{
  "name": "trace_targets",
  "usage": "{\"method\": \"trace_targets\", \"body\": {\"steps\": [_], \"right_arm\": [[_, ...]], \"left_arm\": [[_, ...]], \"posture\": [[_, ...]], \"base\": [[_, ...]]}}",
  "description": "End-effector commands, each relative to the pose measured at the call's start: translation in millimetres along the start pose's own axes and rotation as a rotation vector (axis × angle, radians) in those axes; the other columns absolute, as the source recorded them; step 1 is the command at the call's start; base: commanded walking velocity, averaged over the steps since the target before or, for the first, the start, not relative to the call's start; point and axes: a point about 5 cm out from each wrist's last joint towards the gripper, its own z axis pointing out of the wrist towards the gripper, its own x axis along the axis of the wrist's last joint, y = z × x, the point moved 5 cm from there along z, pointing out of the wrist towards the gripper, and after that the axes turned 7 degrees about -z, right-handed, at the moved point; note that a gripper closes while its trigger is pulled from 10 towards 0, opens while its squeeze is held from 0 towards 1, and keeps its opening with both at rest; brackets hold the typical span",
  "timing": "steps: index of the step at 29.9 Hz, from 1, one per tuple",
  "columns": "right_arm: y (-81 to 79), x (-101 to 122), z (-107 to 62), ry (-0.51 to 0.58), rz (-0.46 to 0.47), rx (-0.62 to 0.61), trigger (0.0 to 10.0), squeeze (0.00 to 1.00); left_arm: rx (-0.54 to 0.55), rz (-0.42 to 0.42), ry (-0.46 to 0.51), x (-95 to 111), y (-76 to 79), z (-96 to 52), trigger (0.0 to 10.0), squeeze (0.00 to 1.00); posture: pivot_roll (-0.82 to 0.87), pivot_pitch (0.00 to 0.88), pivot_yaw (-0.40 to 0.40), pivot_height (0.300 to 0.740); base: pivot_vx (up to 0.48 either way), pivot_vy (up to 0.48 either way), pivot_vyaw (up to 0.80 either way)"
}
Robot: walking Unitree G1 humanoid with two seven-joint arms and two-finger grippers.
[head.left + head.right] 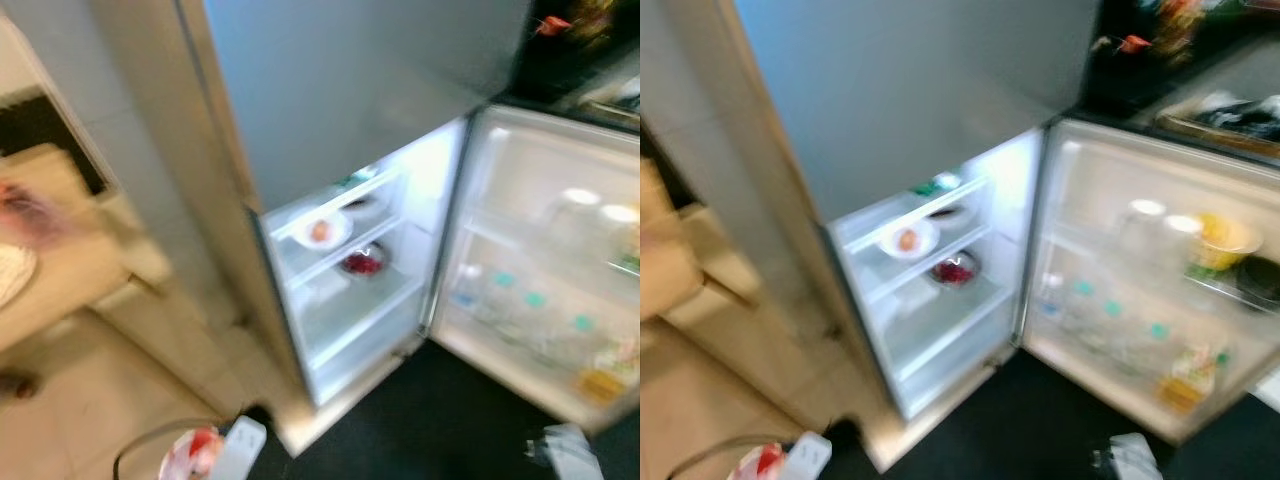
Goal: Restocking fridge
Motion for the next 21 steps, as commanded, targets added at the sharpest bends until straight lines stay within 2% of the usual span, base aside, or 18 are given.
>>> {"method": "trace_targets", "body": {"steps": [1,14,17,21], "right_arm": [[-10.6,4.4,1.7,0.009,-0.005,0.024,10.0,0.0],[-12.5,6.1,2.2,0.012,-0.027,0.022,10.0,0.0],[-11.6,5.8,2.2,0.013,0.01,0.01,10.0,0.0],[-12.6,5.2,2.4,0.003,-0.009,0.015,10.0,0.0]], "left_arm": [[0.017,0.006,-0.023,-8.4,-6.8,-1.2,10.0,0.0],[0.0,0.013,-0.051,-20.5,1.5,-1.4,10.0,0.0],[-0.013,0.019,-0.058,-22.2,4.4,-1.4,10.0,0.0],[-0.021,0.026,-0.066,-24.1,5.9,-1.5,10.0,0.0]], "posture": [[-0.05,0.0,0.045,0.74],[-0.04,0.0,0.049,0.74],[-0.04,0.0,0.045,0.74],[-0.04,0.0,0.043,0.74]], "base": [[0.0,0.0,0.77],[0.0,0.0,0.77],[0.0,0.0,0.0],[0.0,-0.142,0.0]]}}
